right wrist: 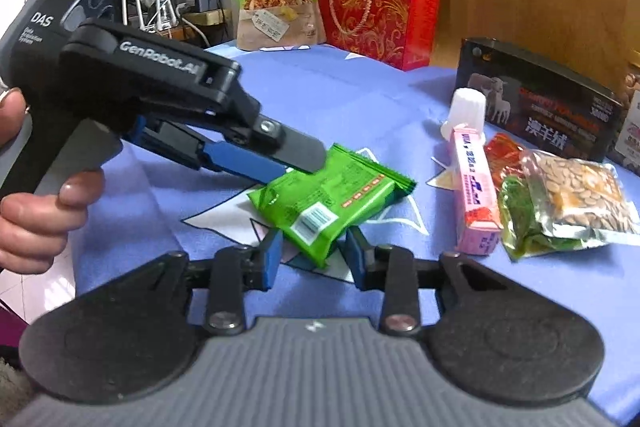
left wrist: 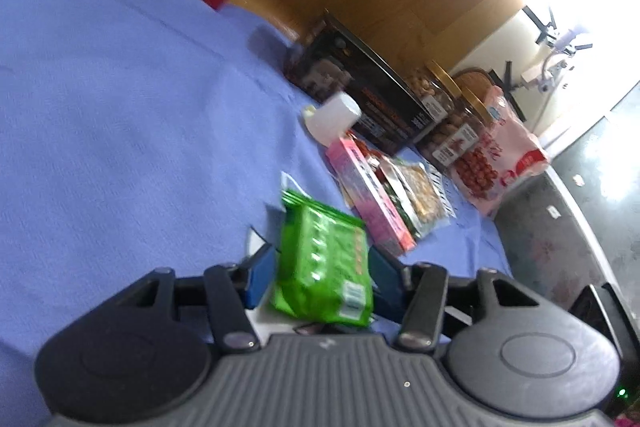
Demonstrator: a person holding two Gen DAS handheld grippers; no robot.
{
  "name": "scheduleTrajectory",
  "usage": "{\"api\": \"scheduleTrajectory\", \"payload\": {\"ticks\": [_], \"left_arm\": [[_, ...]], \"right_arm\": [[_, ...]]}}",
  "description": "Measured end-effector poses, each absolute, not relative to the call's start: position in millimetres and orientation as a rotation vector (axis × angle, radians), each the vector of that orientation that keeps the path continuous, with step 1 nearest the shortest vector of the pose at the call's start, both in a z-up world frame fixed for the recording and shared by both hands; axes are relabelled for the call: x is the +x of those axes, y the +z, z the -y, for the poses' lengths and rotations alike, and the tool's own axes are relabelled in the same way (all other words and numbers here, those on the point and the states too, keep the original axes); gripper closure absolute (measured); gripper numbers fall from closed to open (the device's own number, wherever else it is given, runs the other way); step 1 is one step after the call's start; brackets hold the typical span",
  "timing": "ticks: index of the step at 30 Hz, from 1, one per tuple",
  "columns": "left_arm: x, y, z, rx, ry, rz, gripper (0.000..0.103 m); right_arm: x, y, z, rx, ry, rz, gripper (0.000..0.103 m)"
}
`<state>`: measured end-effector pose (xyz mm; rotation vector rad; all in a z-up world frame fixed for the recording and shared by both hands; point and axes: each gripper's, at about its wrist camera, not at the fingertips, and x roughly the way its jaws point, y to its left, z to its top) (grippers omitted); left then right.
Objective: Organize snacks
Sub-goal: 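Grasp the green snack packet with the left gripper, then lower the green packet into the black tin and release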
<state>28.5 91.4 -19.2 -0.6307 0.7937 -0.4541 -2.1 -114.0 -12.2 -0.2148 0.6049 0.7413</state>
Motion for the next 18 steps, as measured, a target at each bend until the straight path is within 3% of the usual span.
{"api": "scheduleTrajectory", "payload": {"ticks": [10, 18], "left_arm": [[49.4, 32.1, -82.2, -0.556, -0.487, -0.690, 0.052], [130.2, 97.7, -30.0, -0.424, -0.596, -0.576, 0.052]], "right_arm": [[9.8, 20.0, 124.1, -0.181, 0.674, -0.452, 0.066], [76.8, 57.0, 164.8, -0.091, 0.498, -0.333, 0.066]]}}
